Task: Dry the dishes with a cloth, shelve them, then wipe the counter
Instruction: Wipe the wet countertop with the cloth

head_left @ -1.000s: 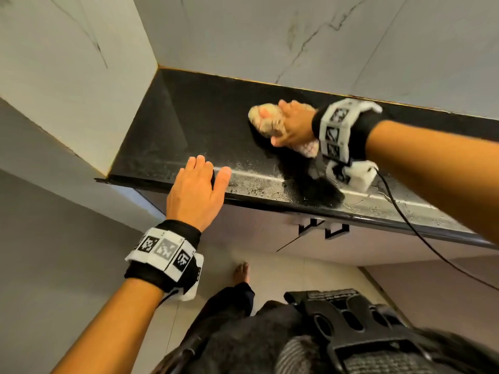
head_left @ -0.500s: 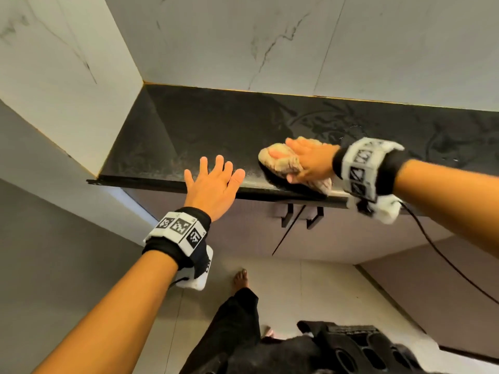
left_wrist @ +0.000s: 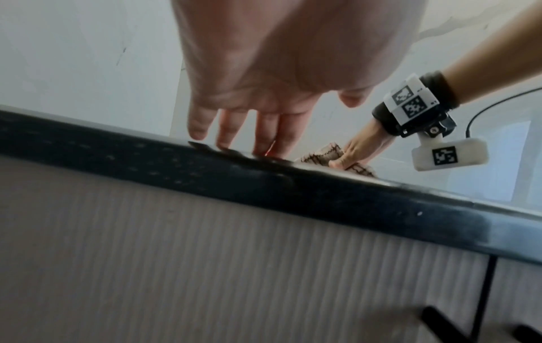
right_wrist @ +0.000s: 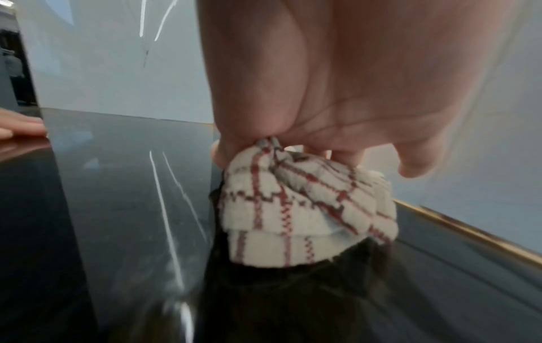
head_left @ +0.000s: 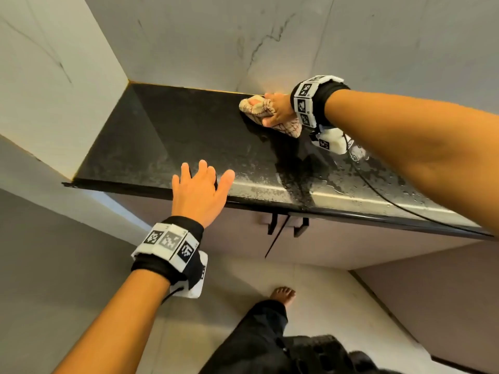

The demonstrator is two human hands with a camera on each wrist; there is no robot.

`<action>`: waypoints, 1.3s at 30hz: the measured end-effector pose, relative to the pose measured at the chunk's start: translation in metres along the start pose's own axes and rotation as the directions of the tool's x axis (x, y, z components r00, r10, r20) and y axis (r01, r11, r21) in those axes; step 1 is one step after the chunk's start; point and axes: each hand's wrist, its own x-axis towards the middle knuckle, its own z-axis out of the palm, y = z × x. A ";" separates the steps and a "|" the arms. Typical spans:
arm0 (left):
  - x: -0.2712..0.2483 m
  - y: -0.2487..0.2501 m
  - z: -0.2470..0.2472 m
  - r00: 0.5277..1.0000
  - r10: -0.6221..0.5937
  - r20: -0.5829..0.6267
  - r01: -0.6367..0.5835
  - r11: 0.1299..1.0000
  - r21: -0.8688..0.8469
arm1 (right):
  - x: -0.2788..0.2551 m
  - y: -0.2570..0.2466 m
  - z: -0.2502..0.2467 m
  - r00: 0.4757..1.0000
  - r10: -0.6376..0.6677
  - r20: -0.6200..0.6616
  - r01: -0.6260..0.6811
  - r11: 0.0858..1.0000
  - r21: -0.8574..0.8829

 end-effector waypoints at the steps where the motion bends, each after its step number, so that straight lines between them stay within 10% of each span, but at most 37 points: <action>1: -0.001 0.011 0.001 1.000 0.015 -0.012 -0.015 1.000 -0.007 | -0.007 0.007 0.001 0.999 0.039 0.012 -0.039 0.999 0.006; 6: 0.000 0.055 0.013 0.996 0.071 0.056 -0.062 0.987 -0.149 | -0.069 0.035 0.019 0.984 0.179 0.007 -0.179 0.981 0.069; 13: 0.009 0.063 0.008 0.993 0.091 0.071 -0.091 0.996 -0.013 | -0.183 -0.005 0.087 0.965 -0.257 -0.052 0.245 0.953 -0.177; 18: 0.007 0.057 0.024 0.990 0.095 0.100 -0.101 0.993 0.062 | -0.229 0.056 0.110 0.983 -0.142 0.114 0.162 0.968 -0.191; 23: 0.002 0.054 0.038 0.994 0.099 0.040 -0.105 0.975 0.193 | -0.174 0.097 0.063 0.985 0.147 0.085 -0.146 0.989 -0.023; 31: 0.002 0.066 0.036 0.999 0.035 0.023 -0.039 0.980 0.197 | -0.052 0.090 0.020 0.996 0.082 0.018 -0.083 0.995 0.059; 39: 0.010 0.147 0.061 0.970 0.236 0.058 -0.242 0.958 0.156 | -0.077 0.138 0.033 0.986 0.168 -0.010 -0.165 0.976 0.140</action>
